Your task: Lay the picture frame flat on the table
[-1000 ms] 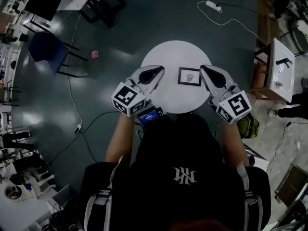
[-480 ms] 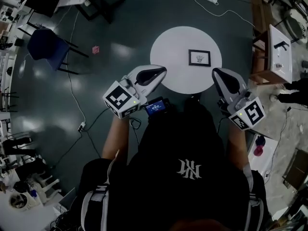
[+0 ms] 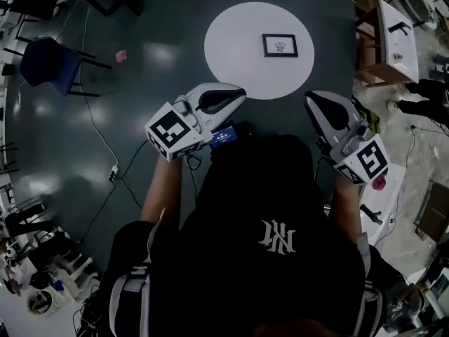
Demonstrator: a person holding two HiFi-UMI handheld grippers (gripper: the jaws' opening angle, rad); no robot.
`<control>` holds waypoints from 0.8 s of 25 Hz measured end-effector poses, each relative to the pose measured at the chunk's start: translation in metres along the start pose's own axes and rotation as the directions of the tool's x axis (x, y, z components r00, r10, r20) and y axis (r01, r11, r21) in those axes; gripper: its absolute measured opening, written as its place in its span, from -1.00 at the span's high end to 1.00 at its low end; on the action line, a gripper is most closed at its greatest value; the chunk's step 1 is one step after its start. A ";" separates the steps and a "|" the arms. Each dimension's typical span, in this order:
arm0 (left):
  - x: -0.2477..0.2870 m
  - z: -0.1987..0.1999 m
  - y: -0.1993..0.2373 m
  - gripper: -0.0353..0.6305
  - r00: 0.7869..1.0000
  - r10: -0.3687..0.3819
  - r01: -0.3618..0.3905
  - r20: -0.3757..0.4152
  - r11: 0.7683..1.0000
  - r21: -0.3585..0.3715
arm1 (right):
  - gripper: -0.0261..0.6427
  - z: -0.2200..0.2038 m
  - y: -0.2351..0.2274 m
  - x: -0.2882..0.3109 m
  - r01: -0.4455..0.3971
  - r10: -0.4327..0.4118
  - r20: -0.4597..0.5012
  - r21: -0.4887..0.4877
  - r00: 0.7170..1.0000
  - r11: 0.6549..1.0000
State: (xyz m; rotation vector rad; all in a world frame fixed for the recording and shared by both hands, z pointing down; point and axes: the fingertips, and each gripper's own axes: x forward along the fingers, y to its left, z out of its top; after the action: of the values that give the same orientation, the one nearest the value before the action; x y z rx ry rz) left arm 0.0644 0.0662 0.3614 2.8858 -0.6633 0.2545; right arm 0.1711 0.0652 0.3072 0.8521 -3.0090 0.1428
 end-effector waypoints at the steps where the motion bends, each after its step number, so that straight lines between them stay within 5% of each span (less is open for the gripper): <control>1: 0.002 0.001 -0.007 0.88 1.000 -0.007 0.007 0.000 1.000 0.010 | 0.92 0.000 0.005 -0.004 -0.010 0.010 0.007 0.008 1.000 1.000; 10: 0.017 0.016 -0.091 0.88 0.998 -0.059 0.059 0.034 0.998 -0.014 | 0.92 0.018 0.064 -0.054 -0.143 0.136 0.087 0.071 0.987 0.987; 15: 0.040 -0.006 -0.154 0.88 0.991 -0.086 0.091 -0.102 0.994 0.055 | 0.92 0.009 0.077 -0.109 -0.148 0.136 0.115 0.108 0.984 0.983; 20: 0.043 -0.015 -0.191 0.88 0.991 -0.082 0.085 -0.102 0.996 0.024 | 0.92 -0.007 0.096 -0.139 -0.169 0.153 0.120 0.137 0.981 0.976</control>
State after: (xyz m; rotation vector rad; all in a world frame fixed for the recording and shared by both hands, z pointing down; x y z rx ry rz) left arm 0.1853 0.2207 0.3605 2.8960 -0.5244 0.3988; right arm 0.2393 0.2201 0.3011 0.6413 -3.2027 0.3340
